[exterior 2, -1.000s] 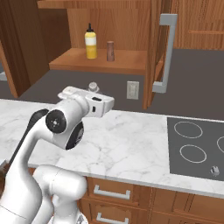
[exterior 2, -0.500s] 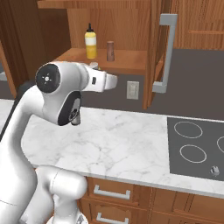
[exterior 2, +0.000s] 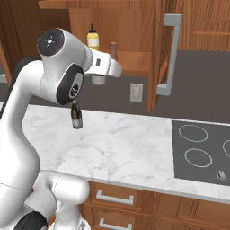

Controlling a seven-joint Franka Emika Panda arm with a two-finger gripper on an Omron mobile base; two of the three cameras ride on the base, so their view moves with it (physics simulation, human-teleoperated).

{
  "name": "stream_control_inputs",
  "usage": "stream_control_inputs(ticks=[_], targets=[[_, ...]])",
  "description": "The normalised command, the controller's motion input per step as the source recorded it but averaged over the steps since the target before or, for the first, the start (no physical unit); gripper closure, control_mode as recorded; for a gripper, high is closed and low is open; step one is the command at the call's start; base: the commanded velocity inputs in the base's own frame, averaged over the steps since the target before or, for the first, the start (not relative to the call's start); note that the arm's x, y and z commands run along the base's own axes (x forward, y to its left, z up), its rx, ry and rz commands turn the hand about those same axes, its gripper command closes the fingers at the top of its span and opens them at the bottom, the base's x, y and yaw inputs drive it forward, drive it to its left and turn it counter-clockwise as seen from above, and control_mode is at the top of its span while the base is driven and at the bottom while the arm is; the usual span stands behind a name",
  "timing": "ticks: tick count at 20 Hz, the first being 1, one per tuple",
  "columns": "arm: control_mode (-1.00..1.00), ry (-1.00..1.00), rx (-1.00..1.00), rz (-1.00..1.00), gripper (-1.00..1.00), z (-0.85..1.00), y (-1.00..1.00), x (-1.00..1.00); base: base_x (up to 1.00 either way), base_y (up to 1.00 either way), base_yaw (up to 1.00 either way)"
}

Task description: There are various items on the counter. Only move the condiments/shakers into the cabinet.

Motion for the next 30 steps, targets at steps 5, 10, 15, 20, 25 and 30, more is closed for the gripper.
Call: stream_control_inputs(ticks=[5, 10, 15, 20, 25, 30], targets=[[-1.0, -0.09, 0.0, 0.0, 1.0, 0.0, -0.18, 0.1, 0.0, 0.0, 0.0], [-1.0, -0.05, 0.0, 0.0, 1.0, 0.0, -0.01, 0.28, 0.0, 0.0, 0.0], [-1.0, -0.03, 0.0, 0.0, 1.0, 0.0, 0.0, 0.41, 0.0, 0.0, 0.0], [-1.0, 0.0, 0.0, 0.0, 1.0, 0.0, 0.0, 0.44, 0.0, 0.0, 0.0], [-1.0, 0.0, 0.0, 0.0, 1.0, 0.0, 0.0, 0.48, 0.0, 0.0, 0.0], [-1.0, 0.0, 0.0, 0.0, 1.0, 0.0, 0.0, 0.45, 0.0, 0.0, 0.0]])
